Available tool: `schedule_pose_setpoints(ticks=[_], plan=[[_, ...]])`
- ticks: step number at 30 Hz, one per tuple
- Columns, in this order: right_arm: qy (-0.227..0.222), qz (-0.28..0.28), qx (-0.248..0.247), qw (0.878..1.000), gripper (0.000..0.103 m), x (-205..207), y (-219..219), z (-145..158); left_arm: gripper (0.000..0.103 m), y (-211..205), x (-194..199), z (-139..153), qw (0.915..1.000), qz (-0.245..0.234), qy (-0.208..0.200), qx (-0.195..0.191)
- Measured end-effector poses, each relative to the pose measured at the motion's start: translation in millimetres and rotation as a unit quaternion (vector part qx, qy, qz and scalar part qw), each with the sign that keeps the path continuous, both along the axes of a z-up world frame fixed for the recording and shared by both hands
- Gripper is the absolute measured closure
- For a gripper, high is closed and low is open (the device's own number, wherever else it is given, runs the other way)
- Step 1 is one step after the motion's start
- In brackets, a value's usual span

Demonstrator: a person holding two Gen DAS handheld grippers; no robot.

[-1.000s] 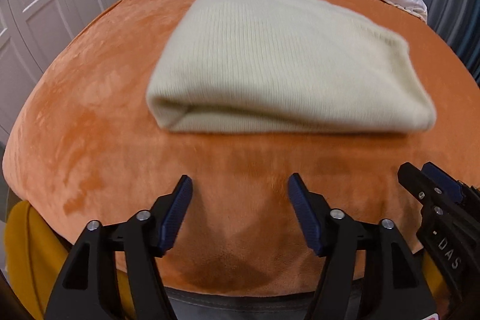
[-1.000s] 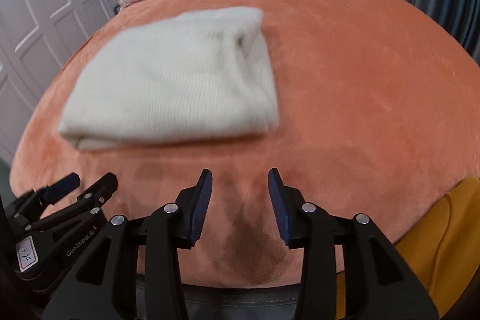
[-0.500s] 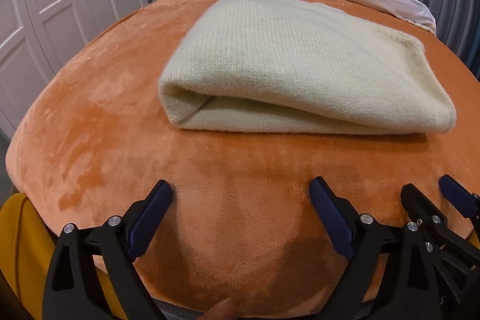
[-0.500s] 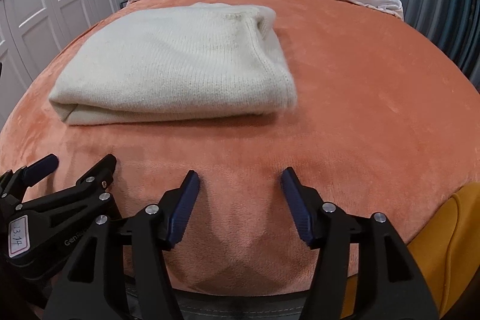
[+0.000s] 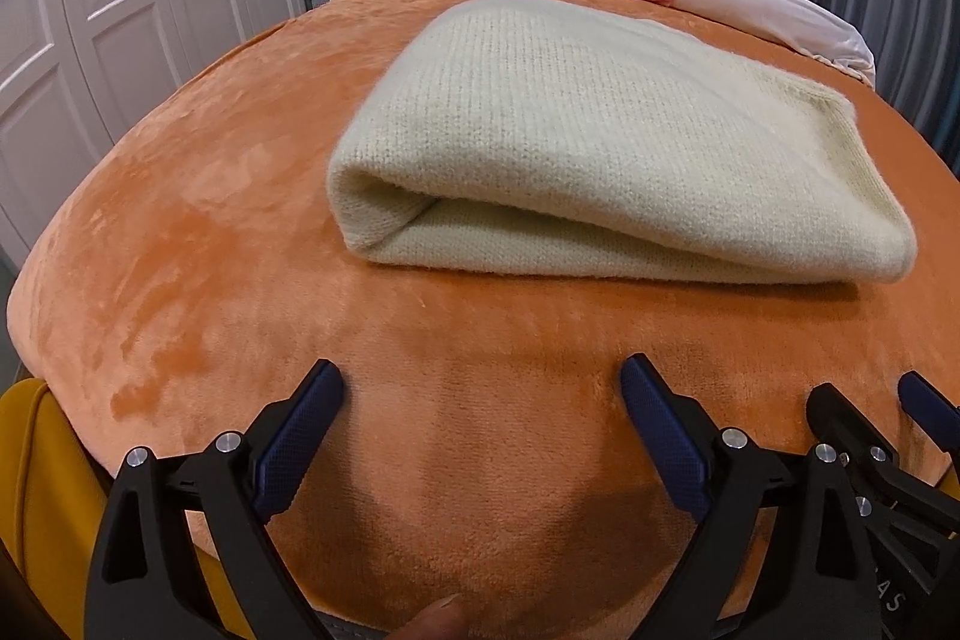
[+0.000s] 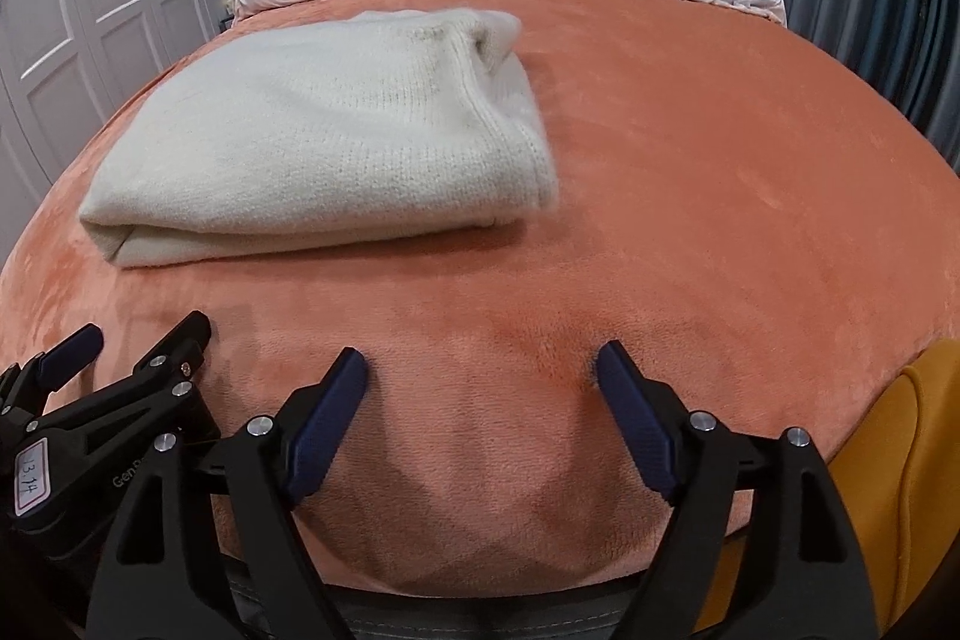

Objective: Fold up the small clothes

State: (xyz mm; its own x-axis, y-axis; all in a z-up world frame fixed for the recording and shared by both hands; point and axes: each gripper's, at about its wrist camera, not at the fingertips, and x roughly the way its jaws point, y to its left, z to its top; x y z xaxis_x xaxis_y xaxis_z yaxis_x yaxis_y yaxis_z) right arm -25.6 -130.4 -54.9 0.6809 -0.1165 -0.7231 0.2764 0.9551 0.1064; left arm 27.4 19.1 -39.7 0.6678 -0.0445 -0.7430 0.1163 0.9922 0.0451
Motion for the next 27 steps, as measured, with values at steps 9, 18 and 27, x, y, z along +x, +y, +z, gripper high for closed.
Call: schedule_pose_setpoints(ticks=[9,18,27], plan=[[0.002,0.005,0.009,1.000,0.022,2.3,-2.4,-0.1,0.011,-1.7,1.4,-0.1,1.0000,0.004,-0.005,0.001],[0.004,0.011,0.014,1.000,0.016,6.5,-4.3,-2.1,0.011,3.7,5.9,0.0,0.9998,0.014,-0.006,-0.014],[0.004,0.010,0.013,1.000,0.016,5.7,-2.7,-2.5,0.011,3.9,7.9,-0.6,0.9998,0.016,-0.006,-0.007]])
